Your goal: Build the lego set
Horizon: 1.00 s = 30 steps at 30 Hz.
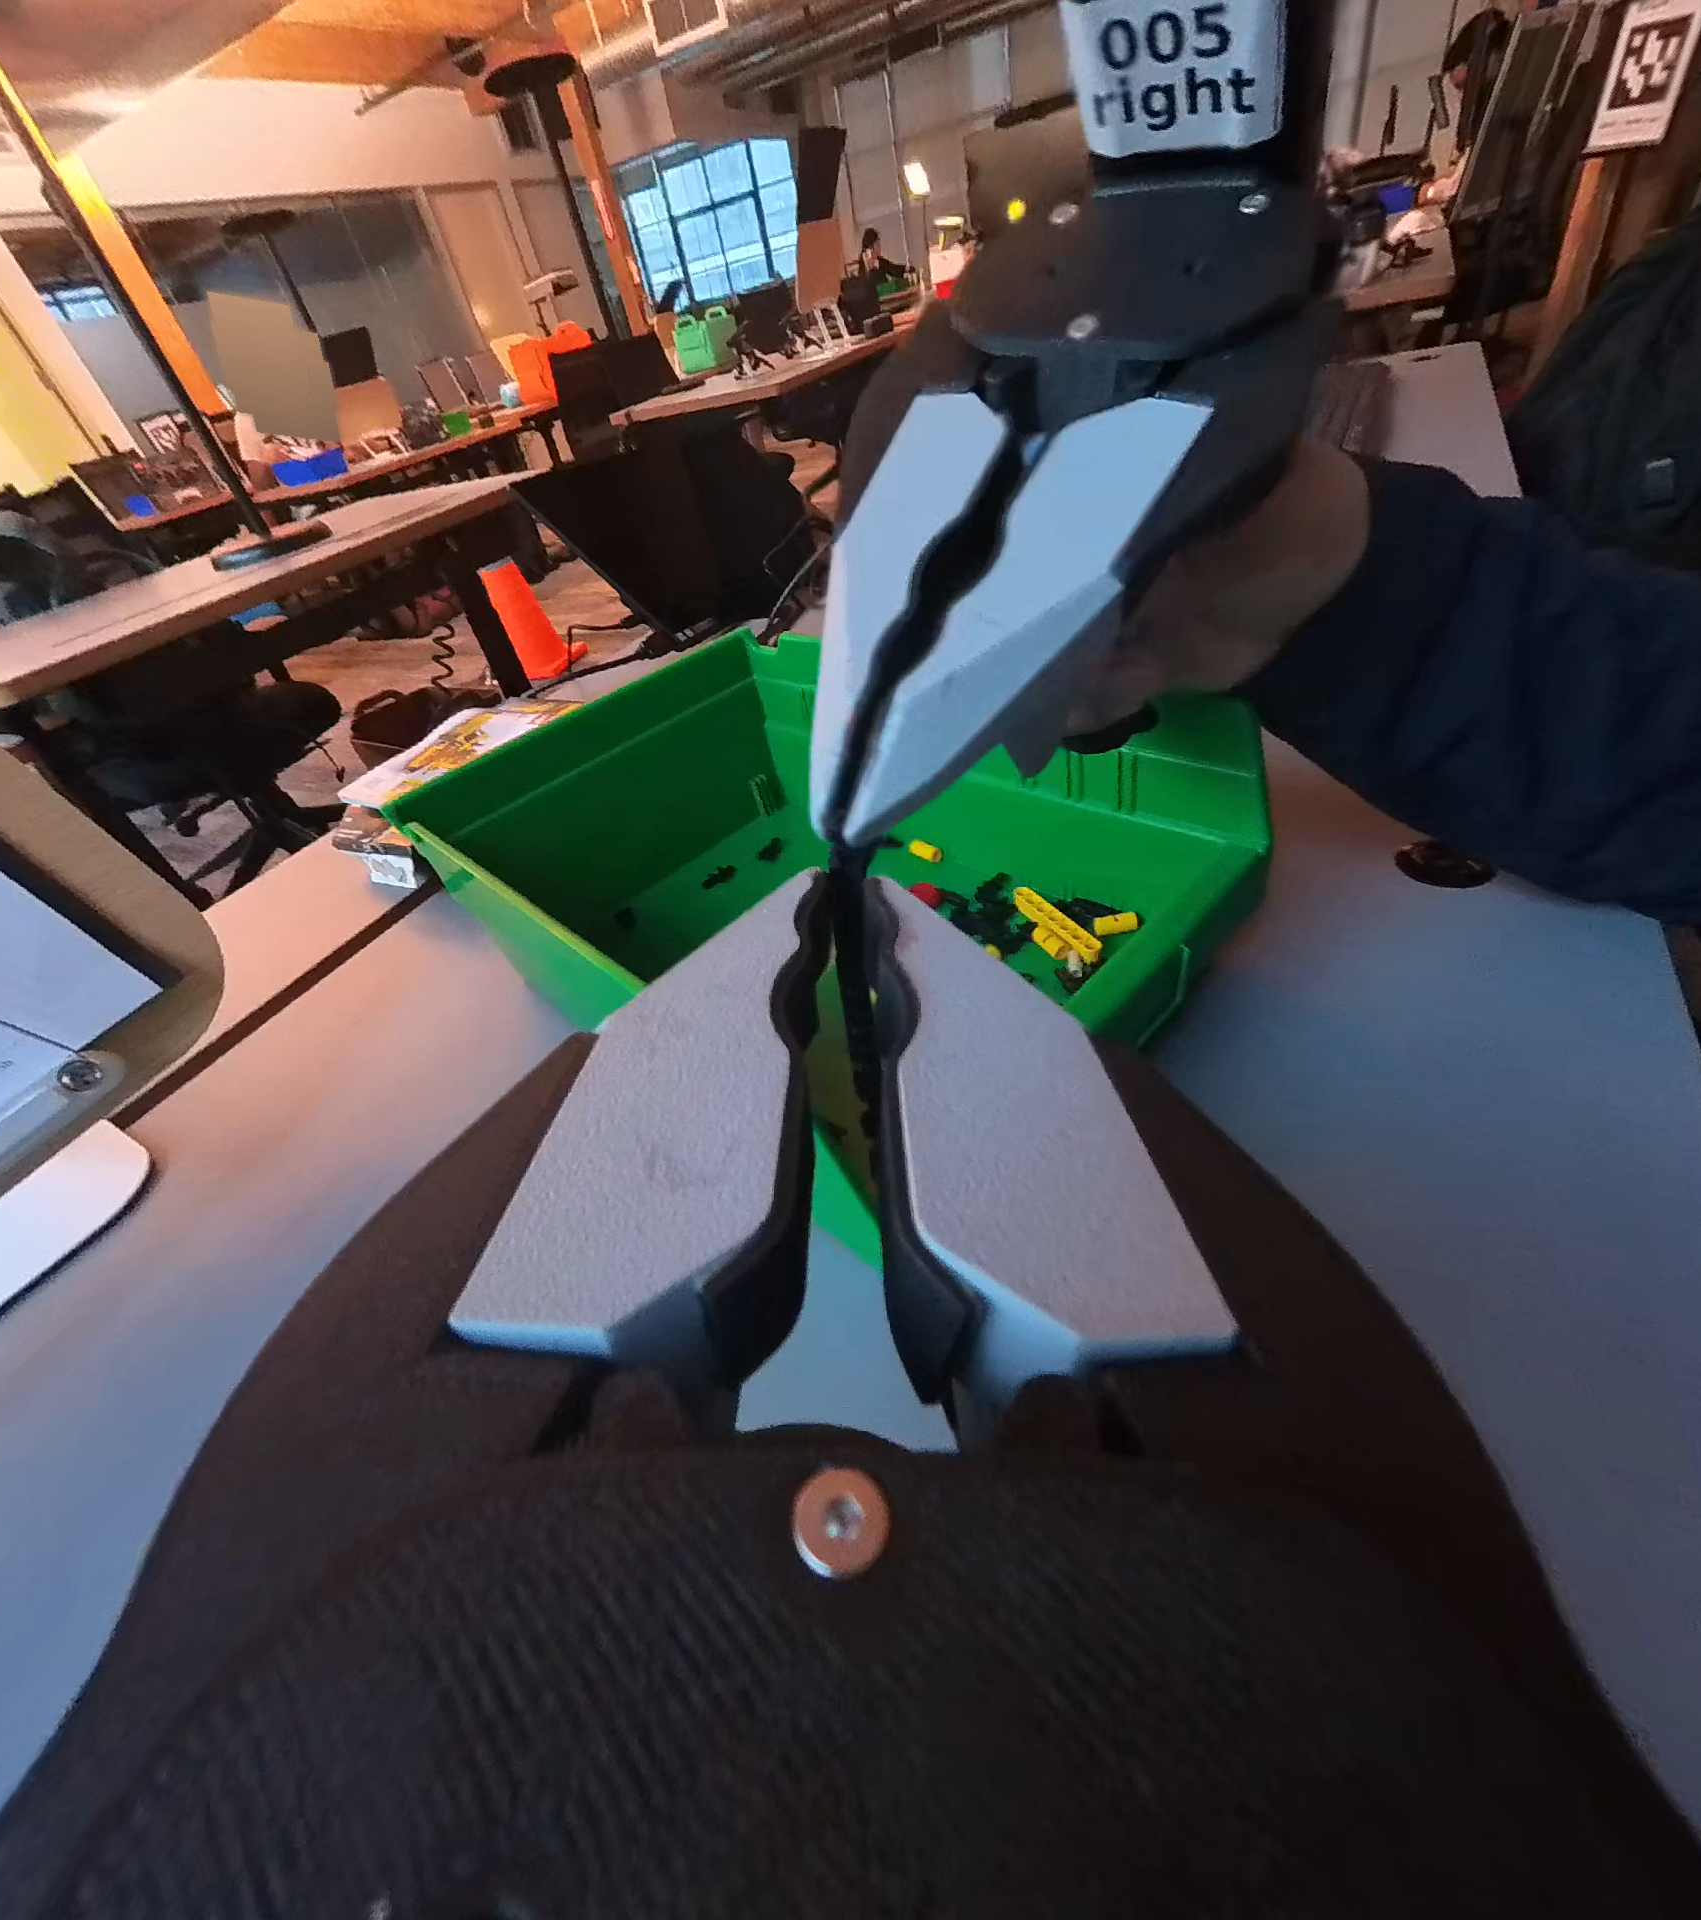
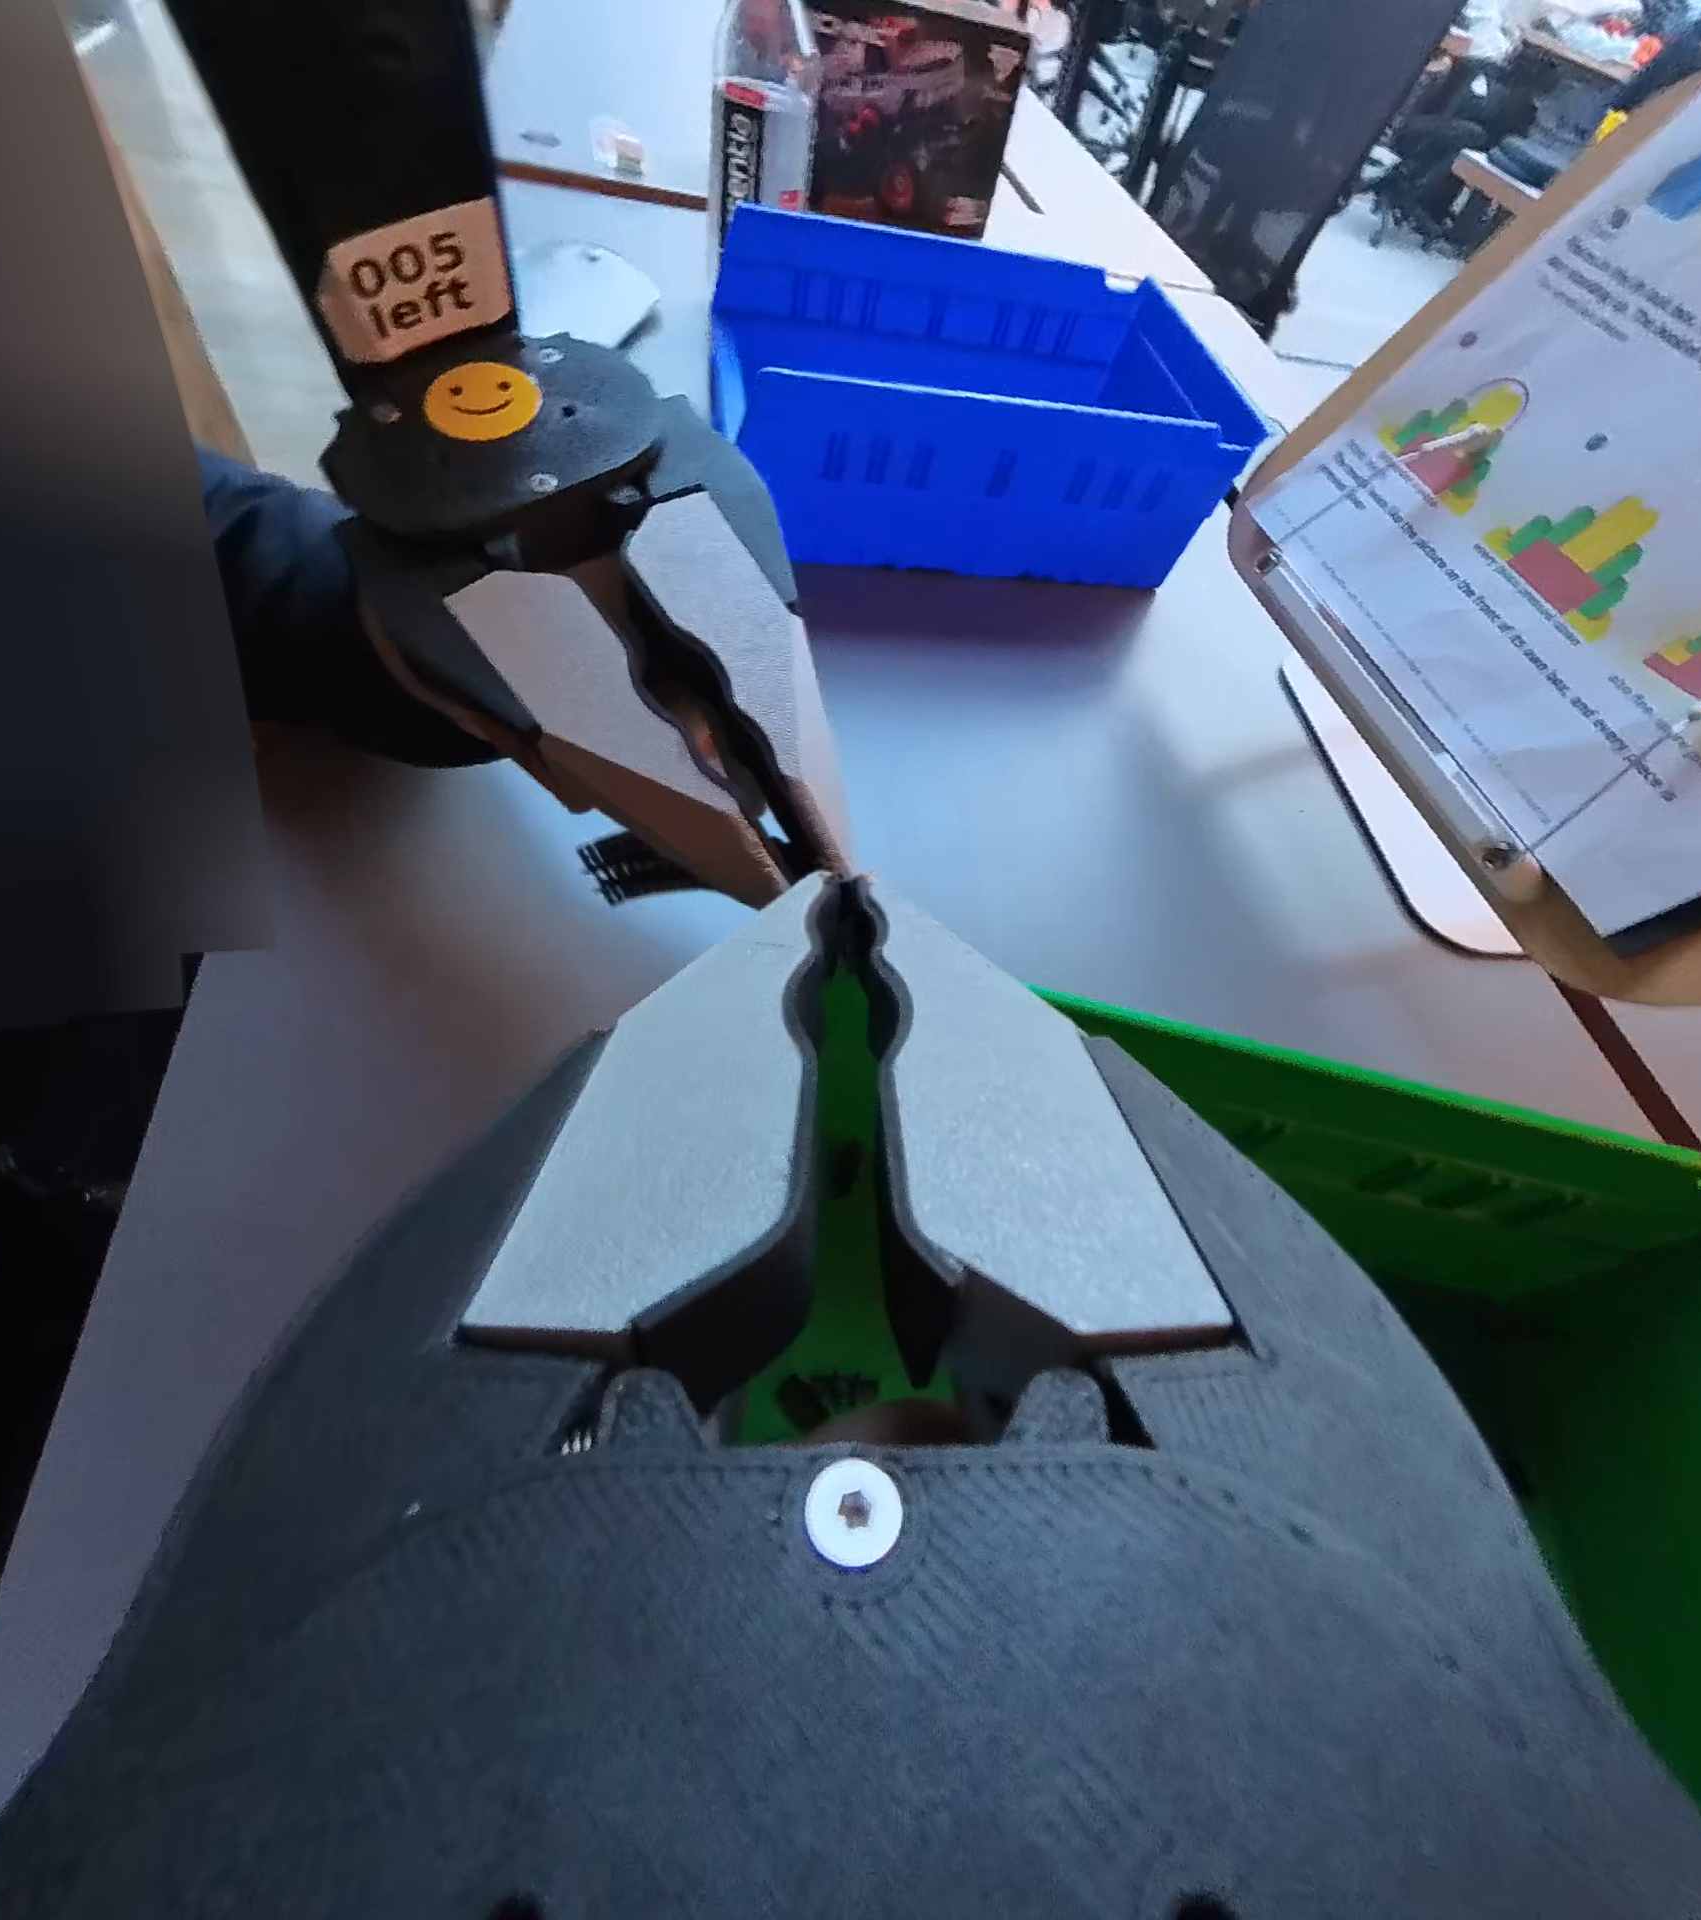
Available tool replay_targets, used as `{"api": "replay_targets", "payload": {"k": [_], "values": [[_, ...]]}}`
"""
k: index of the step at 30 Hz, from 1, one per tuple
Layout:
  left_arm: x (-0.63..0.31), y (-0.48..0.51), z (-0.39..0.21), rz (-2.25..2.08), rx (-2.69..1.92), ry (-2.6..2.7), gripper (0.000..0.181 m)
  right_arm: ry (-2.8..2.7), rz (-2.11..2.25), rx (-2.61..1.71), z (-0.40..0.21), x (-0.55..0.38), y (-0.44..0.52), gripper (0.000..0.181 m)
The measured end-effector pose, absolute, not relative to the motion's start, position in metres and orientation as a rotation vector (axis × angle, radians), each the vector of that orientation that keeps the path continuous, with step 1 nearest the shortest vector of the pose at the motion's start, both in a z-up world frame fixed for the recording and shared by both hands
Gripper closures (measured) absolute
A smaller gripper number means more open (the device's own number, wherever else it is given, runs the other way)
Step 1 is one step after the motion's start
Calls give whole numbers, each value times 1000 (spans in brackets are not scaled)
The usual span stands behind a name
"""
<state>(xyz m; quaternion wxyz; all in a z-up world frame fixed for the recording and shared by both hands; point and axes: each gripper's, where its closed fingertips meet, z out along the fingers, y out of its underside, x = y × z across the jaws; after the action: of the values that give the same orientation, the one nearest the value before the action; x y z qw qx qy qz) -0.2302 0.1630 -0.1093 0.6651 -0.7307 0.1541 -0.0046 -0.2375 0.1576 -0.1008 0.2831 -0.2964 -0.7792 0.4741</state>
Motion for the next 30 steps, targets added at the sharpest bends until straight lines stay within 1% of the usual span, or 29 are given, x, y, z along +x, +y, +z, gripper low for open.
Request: {"api": "replay_targets", "payload": {"k": [4,7,10,11,12,13,16,19,21,23,24,25,27,29,30], "values": [[-239,165,-110,7,-1654,305,178,-2018,1207,-913,-102,-251,168,181],[-236,164,-114,-32,-1667,317,180,-1840,981,-1022,-97,-262,215,181],[-232,167,-117,-27,-1680,335,179,-1946,1124,-1042,-101,-250,206,181],[-231,168,-118,-19,-1679,340,179,-1983,1104,-1077,-109,-249,208,164],[-230,168,-120,-16,-1690,346,179,-1997,1038,-1105,-116,-250,216,152],[-230,169,-122,-14,-1697,346,179,-2010,970,-1122,-124,-250,222,150],[-231,169,-122,-15,-1695,342,180,-2026,965,-1136,-128,-250,222,155],[-232,170,-121,-11,-1691,339,180,-2123,1034,-1156,-136,-241,210,150],[-232,170,-121,-10,-1691,339,180,-2170,1009,-1198,-145,-238,212,154],[-231,170,-121,-9,-1691,340,179,-2118,1058,-1229,-139,-242,215,149],[-231,169,-121,-8,-1690,340,179,-2187,1112,-1207,-141,-236,204,150],[-231,169,-120,-7,-1687,340,180,-2230,1113,-1183,-144,-232,199,151],[-232,169,-120,-3,-1687,340,179,-2124,1030,-1136,-136,-243,209,148],[-232,169,-120,-2,-1691,340,179,-2219,1095,-1074,-138,-232,192,159],[-232,169,-120,-1,-1688,340,179,-2259,1051,-1076,-143,-228,192,163]]}}
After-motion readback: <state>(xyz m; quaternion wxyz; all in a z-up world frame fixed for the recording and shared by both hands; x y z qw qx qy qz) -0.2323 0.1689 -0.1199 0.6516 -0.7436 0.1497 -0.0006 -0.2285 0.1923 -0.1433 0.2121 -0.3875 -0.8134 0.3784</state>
